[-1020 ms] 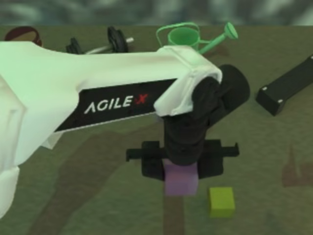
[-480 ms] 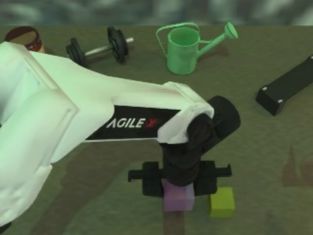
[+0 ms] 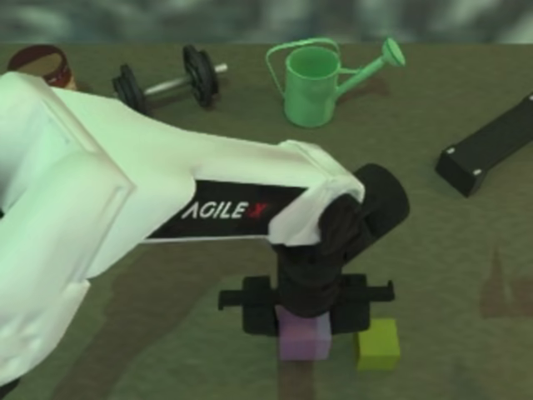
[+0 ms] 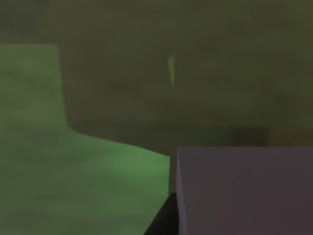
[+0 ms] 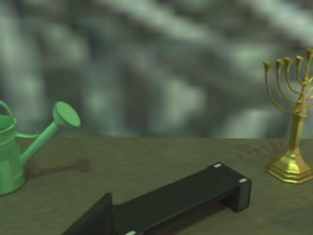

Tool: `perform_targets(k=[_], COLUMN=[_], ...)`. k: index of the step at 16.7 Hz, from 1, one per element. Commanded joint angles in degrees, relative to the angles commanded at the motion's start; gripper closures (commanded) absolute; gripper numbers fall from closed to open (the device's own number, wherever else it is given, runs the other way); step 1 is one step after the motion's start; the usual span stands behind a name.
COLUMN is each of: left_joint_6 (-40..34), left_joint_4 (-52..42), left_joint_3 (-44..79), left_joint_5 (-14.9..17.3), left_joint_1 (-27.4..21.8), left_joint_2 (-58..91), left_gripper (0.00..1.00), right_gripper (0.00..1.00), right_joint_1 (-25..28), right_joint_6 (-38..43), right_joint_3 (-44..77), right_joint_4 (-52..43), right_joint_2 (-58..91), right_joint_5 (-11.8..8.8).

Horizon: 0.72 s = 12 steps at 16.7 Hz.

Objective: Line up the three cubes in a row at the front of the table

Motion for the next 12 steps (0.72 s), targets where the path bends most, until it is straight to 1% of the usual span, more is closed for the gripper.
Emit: perform_targets(k=[7, 8, 12], left_joint_6=[0.00, 0.00, 0.00], left_joint_4=[0.00, 0.00, 0.00], left_joint_3=[0.00, 0.00, 0.00], left_joint_5=[0.00, 0.00, 0.00], left_joint_1=[0.00, 0.00, 0.00], left_joint_2=[0.00, 0.00, 0.00], left_gripper=[0.02, 0.00, 0.00], right_gripper=[0.00, 0.00, 0.00], right_joint_1=[0.00, 0.00, 0.00], right_joint_6=[0.00, 0.00, 0.00], right_joint_3=[0.00, 0.00, 0.00], right_joint_4=[0.00, 0.00, 0.00], right_joint_2=[0.00, 0.00, 0.00], right_joint_5=[0.00, 0.00, 0.00])
